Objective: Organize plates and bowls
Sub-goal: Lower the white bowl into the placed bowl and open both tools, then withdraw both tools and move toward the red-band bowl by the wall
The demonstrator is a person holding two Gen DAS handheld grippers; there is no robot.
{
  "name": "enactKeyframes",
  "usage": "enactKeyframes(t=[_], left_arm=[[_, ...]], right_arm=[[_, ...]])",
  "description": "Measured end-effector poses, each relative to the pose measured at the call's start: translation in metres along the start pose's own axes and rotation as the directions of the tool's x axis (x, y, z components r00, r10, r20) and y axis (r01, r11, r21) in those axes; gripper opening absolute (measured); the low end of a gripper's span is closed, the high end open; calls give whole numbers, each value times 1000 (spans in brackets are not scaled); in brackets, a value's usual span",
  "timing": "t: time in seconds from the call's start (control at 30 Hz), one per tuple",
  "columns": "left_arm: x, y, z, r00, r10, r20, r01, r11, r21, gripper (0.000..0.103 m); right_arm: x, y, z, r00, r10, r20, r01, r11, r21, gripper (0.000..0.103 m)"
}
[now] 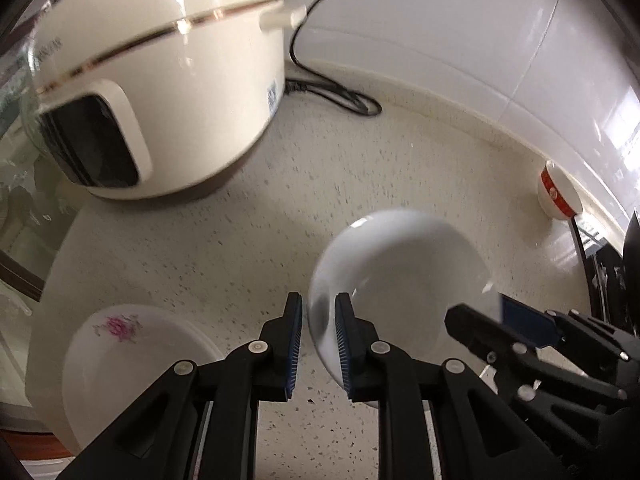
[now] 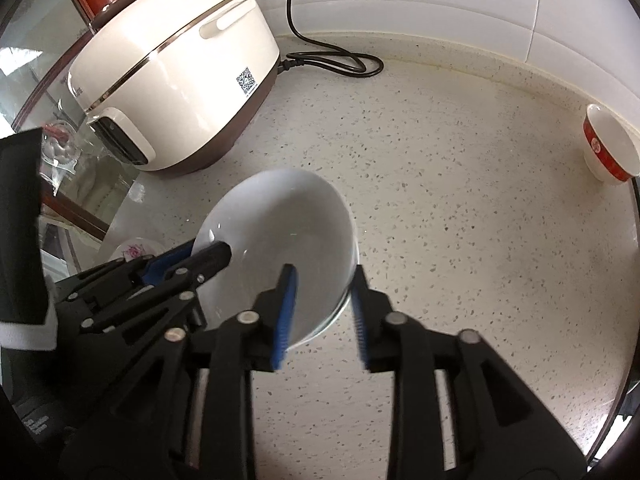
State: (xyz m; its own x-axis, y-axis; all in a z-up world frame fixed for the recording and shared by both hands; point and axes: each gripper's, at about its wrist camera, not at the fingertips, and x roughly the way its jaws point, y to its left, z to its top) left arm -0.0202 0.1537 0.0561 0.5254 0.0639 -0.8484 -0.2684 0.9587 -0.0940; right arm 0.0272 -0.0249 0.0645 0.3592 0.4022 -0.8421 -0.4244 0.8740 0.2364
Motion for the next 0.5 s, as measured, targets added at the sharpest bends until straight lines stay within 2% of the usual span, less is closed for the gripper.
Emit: enactKeyframes(t=[0.07,0.23,0.33,0.4,0.5], left_arm=[[-6,1,2,1000,12,18,-11,1000,-22,23],[-30,-4,4,993,3,116,5,998,-64,69],[-44,-24,4,985,-23,168,30,999,-39,77],[-50,-46,1,985,-30,172,28,999,15,78],[-54,-77,-3,984,-77,161,66,995,72,78]], right_arm=[[-6,0,0,1000,-2,26,2,1000,-2,43],[-38,-9,-1,985,18,170,-24,999,30,59],[-61,-30,-9,966,3,258,-24,997,78,68],[-71,-44,-15,958,-11,287,-22,993,113,72],[-82,-74,-30,951,-66,301,11,984,179,73]])
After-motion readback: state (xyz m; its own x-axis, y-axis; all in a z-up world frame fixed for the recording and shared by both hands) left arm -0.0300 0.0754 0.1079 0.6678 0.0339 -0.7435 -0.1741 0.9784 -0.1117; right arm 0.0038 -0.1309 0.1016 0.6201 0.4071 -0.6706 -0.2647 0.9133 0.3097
